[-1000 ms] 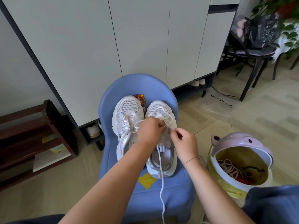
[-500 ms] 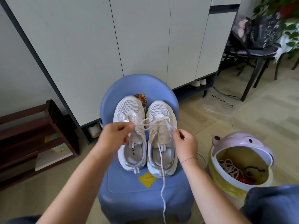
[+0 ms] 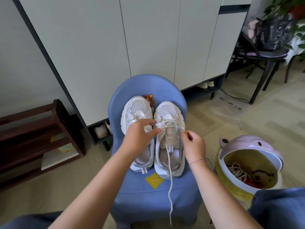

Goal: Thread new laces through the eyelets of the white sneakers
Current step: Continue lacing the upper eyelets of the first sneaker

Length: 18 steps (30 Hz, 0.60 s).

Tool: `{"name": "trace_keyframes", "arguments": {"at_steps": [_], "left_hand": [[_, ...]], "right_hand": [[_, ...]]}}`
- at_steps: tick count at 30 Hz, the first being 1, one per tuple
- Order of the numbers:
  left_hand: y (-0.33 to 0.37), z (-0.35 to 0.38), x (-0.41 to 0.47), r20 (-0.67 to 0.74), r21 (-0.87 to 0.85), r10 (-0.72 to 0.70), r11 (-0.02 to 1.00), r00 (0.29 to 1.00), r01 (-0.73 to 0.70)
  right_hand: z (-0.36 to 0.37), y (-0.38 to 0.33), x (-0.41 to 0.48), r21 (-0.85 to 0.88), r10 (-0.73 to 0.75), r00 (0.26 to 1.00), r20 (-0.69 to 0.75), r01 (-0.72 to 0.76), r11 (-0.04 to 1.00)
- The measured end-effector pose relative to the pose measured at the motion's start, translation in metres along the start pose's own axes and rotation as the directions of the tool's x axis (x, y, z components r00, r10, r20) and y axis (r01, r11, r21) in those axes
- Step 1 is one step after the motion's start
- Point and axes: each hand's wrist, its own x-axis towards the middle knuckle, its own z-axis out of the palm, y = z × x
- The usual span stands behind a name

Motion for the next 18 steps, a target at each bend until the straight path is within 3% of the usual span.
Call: {"name": "trace_keyframes", "arguments": {"at_steps": [4,9,18], "left_hand": [[0.012,0.043,0.019,0.015,0.142,0.096,0.985,0.995,-0.097],[0.011,0.055,0.032,-0.046,0.243,0.041,0.970,0.998,-0.029],[0.008,0.054,0.034,-0.093,0.358,0.108,0.931,0.990,-0.068]], "right_hand": [[-0.001,0.001,0.001,-0.009,-0.004,1.000,-0.001,0.004,1.000],[0.000,0.003,0.002,-0.022,0.005,1.000,-0.007,-0.005,1.000],[0.001,0.004,0.002,-0.022,0.051,0.998,-0.021,-0.052,0.998]]}}
